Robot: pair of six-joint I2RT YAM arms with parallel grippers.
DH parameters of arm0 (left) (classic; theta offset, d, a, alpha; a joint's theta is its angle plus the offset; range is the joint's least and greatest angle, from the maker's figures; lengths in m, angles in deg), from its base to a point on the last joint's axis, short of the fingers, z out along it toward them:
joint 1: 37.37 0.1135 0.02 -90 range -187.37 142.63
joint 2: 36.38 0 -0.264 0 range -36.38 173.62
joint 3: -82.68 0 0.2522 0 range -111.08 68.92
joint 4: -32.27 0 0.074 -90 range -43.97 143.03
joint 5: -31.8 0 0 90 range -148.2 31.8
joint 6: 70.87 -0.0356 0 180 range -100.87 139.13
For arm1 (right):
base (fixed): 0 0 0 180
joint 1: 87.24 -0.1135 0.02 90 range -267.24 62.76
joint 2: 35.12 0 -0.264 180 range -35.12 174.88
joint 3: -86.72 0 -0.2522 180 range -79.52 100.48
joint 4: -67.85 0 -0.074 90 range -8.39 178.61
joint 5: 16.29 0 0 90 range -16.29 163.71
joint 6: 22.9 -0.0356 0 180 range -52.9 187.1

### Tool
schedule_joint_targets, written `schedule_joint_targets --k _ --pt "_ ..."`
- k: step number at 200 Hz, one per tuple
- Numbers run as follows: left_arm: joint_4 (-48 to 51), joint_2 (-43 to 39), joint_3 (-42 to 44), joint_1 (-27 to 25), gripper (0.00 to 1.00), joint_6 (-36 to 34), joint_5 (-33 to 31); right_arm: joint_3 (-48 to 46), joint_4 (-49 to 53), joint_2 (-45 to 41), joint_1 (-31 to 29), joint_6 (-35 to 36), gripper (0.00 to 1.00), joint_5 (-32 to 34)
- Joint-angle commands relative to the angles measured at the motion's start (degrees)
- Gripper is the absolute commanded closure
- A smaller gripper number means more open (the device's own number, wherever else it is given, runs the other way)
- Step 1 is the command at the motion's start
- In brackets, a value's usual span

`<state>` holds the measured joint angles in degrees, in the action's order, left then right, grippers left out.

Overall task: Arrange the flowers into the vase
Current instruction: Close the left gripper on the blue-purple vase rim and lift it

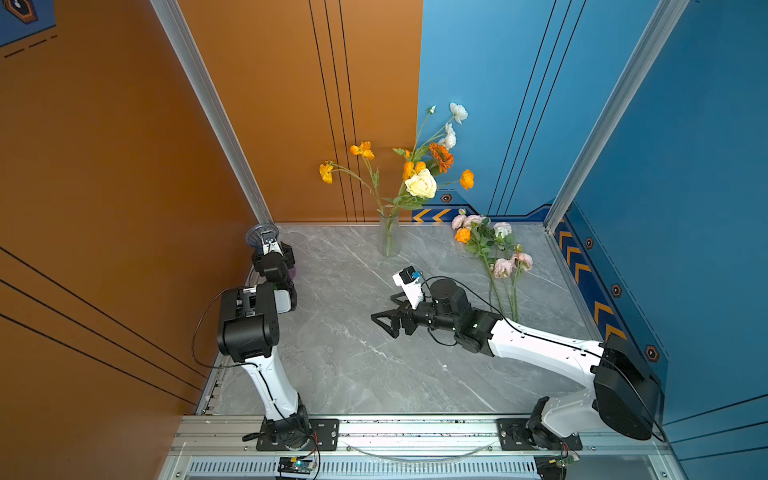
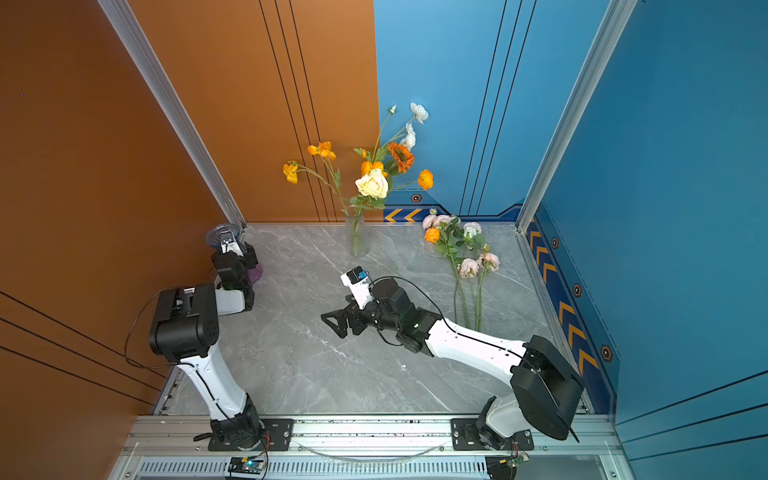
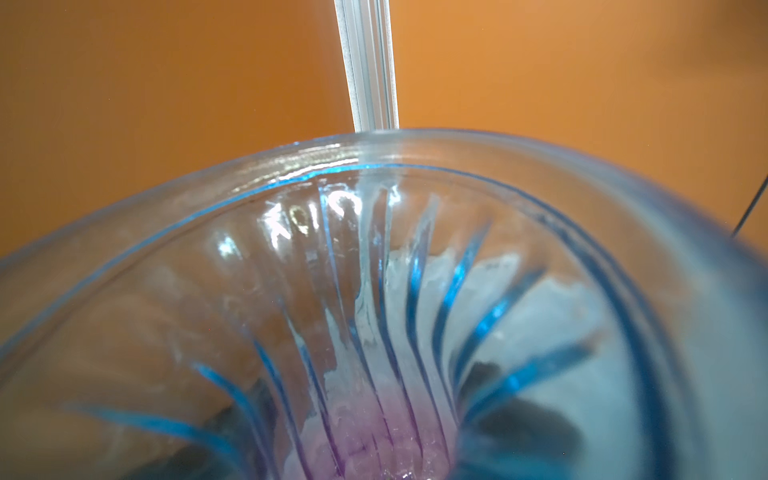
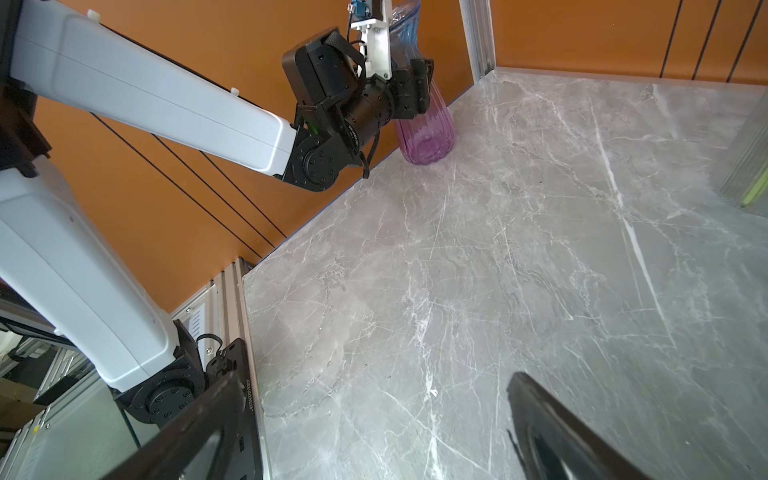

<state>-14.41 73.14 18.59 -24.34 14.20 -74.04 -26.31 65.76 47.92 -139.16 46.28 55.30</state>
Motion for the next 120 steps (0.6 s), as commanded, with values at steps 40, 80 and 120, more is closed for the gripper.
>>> schedule_joint_targets --k 40,80,120 --pt "-4.6 -4.7 7.2 -2.3 0.11 -0.9 -1.7 -0.5 -0.1 -2.4 -1.5 1.4 0.0 -0.2" --pt "-6.1 -5.7 9.0 -2.5 0.26 0.3 -0.2 -1.1 0.3 -3.7 -1.8 1.8 0.0 0.7" --pt "-10.3 -8.4 12.7 -3.8 0.39 1.0 0.6 -1.6 1.1 -5.0 -2.9 2.1 0.0 1.3"
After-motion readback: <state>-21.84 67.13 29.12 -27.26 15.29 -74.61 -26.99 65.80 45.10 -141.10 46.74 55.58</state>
